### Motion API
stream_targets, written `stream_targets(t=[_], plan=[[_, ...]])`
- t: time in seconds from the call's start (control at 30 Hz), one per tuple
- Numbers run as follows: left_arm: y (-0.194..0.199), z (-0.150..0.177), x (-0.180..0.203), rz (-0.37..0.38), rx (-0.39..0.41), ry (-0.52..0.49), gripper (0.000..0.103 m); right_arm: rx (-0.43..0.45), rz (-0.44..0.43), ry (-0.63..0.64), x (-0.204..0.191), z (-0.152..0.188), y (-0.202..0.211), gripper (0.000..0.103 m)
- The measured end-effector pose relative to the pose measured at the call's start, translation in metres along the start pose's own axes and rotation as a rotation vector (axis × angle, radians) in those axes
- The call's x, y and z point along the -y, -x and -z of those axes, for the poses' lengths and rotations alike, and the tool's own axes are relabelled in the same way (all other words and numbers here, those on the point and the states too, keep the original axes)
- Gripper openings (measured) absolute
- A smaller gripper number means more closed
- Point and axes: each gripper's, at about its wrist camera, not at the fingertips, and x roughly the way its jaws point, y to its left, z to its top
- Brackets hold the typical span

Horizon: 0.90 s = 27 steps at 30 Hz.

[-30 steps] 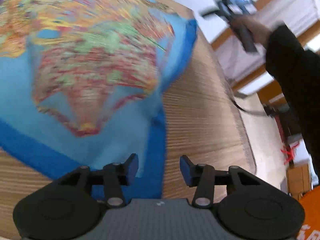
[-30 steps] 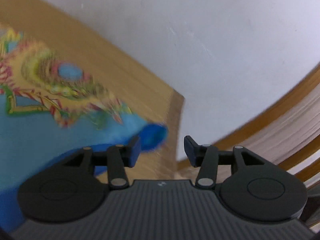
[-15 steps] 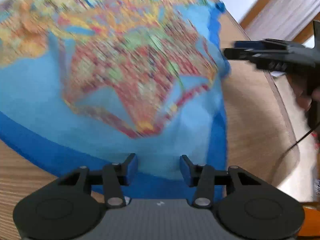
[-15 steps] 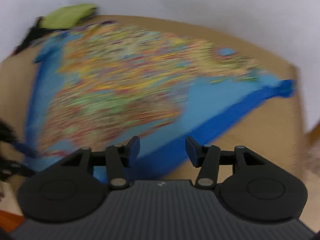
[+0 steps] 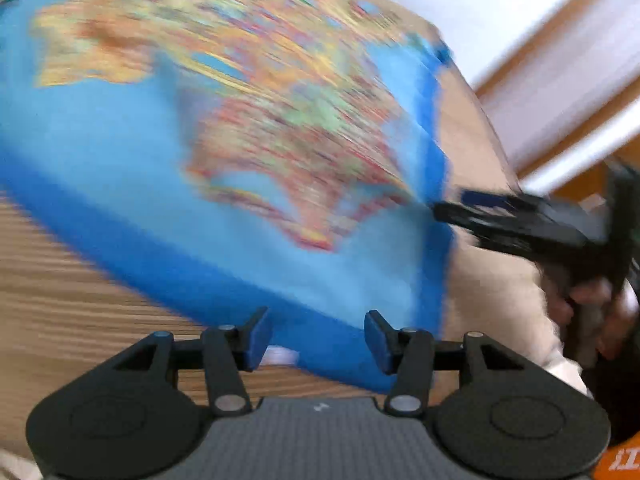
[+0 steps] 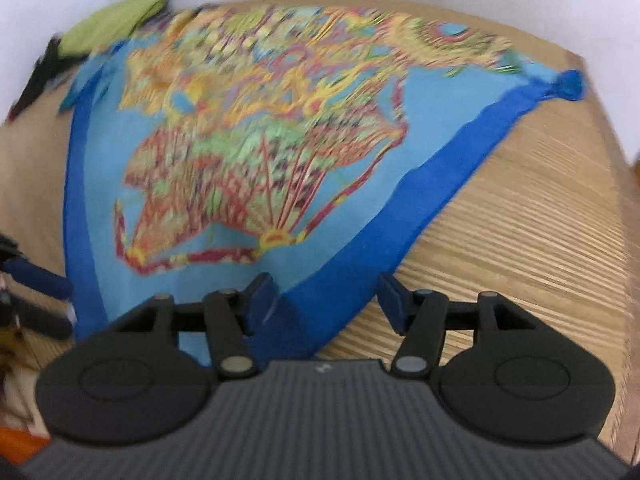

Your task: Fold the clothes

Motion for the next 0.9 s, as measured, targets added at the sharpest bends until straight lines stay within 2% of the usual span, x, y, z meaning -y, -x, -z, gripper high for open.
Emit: stream_targets(t=[0.1,0.2,0.37,0.47,0.57,0.7,0.83,0.9], plan=[[0.030,0.000,-0.049,-0.064,0.059,0.062,0.056,0.073,0.048,-0.016,-0.032,-0.011,0.020,0.060],[0.065,0.008,-0.104,-0.130,0.099,0.089,0.063,0.119,0.040,-0.037,-0.079,-0.030,0.021,0.060],[0.120,0.021,-0.191,-0.178,0.135,0.094,0.063,0.152,0.016,-0.097,-0.186,-0.052,-0.002,0.060],[0.141,0.015,-0.233,-0.248,0.134,0.103,0.063,0.157,-0.026,-0.127,-0.244,-0.055,-0.021,0.060],[0.161,-0.002,-0.272,-0.236,0.161,0.102,0.064,0.137,-0.078,-0.102,-0.284,-0.062,-0.032,0.060],[0.171,-0.037,-0.316,-0.266,0.197,0.094,0.064,0.147,-0.053,-0.025,-0.326,-0.084,-0.050,0.060],[0.162,-0.078,-0.354,-0.283,0.205,0.066,0.064,0.193,-0.077,-0.054,-0.348,-0.112,-0.081,0.060],[0.161,-0.101,-0.373,-0.314,0.187,0.059,0.064,0.196,-0.081,-0.078,-0.363,-0.129,-0.104,0.060]])
